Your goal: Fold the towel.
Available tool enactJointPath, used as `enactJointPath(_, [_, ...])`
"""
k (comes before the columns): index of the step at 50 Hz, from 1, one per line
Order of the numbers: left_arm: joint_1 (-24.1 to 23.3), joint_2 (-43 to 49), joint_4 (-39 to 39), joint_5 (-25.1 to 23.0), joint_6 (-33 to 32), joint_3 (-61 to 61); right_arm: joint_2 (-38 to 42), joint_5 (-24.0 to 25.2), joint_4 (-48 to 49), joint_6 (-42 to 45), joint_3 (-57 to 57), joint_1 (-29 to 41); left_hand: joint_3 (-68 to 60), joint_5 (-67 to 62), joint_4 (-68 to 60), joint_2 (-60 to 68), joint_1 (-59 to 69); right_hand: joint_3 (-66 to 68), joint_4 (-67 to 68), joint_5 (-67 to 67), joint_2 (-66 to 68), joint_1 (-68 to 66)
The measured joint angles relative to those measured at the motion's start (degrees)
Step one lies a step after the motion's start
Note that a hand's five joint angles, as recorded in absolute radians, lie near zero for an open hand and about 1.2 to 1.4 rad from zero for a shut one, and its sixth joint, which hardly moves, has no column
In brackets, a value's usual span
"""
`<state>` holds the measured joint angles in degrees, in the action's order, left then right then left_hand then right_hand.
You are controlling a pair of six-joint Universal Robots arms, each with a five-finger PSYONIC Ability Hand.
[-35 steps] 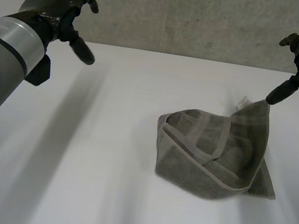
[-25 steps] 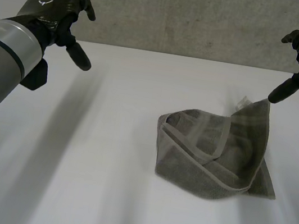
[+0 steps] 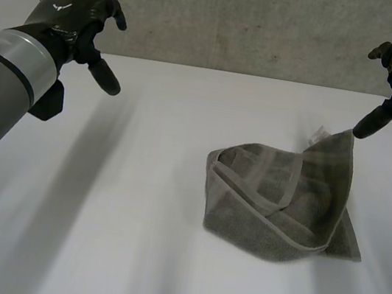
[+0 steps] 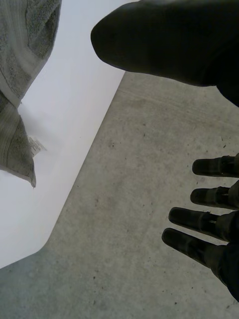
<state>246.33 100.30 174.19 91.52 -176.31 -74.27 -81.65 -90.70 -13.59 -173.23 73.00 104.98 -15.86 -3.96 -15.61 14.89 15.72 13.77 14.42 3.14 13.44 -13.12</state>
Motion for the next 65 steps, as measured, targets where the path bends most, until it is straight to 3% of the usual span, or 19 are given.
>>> enactJointPath(6, [-0.5, 0.7, 1.1, -2.2, -0.4, -1.2, 0.0, 1.8, -0.6, 8.9, 0.1, -0.5, 0.0, 0.0, 0.0, 0.0, 0.0, 0.0, 0.0, 0.0, 0.0, 0.0])
enactJointPath(13, [-3.0, 5.3, 2.8, -14.5, -3.2, -4.0, 0.1, 6.1, -3.9, 29.0, 4.8, -1.9, 0.0, 0.0, 0.0, 0.0, 0.0, 0.0, 0.0, 0.0, 0.0, 0.0])
enactJointPath(17, [-5.6, 9.0, 3.0, -21.5, -7.7, -4.8, 0.8, 8.4, -4.7, 34.3, 9.5, -3.9, 0.0, -0.2, 0.0, 0.0, 0.0, 0.0, 0.0, 0.0, 0.0, 0.0])
enactJointPath(24, [-9.6, 15.0, 3.2, -26.6, -17.6, -6.6, 5.0, 14.7, -2.1, 35.8, 17.0, -9.0, -3.5, -6.1, -3.6, 4.6, 3.9, 0.0, 0.0, 0.0, 0.0, 0.0])
enactJointPath(31, [-13.4, 20.7, 5.2, -26.5, -23.8, -7.5, 9.9, 18.9, 3.0, 36.7, 21.6, -12.8, -5.9, -8.4, -5.9, 6.9, 6.4, 0.4, 0.2, 0.5, 0.4, -0.7])
enactJointPath(42, [-15.1, 24.7, 11.6, -24.8, -23.8, -5.8, 17.2, 19.1, 13.9, 37.9, 24.6, -14.8, -6.0, -8.6, -5.9, 7.1, 6.6, 7.8, 7.3, 9.5, 7.8, -8.3])
enactJointPath(52, [-15.0, 25.9, 16.0, -21.0, -23.0, -3.7, 18.5, 19.0, 15.1, 37.8, 25.2, -14.8, -6.0, -8.6, -5.9, 7.1, 6.6, 7.8, 7.3, 9.5, 7.8, -8.3])
enactJointPath(65, [-15.1, 30.3, 15.6, -19.8, -23.2, -0.5, 18.1, 19.0, 15.5, 37.8, 25.9, -14.7, -10.5, -12.9, -10.6, 11.4, 11.1, 7.8, 7.3, 9.5, 7.8, -9.2])
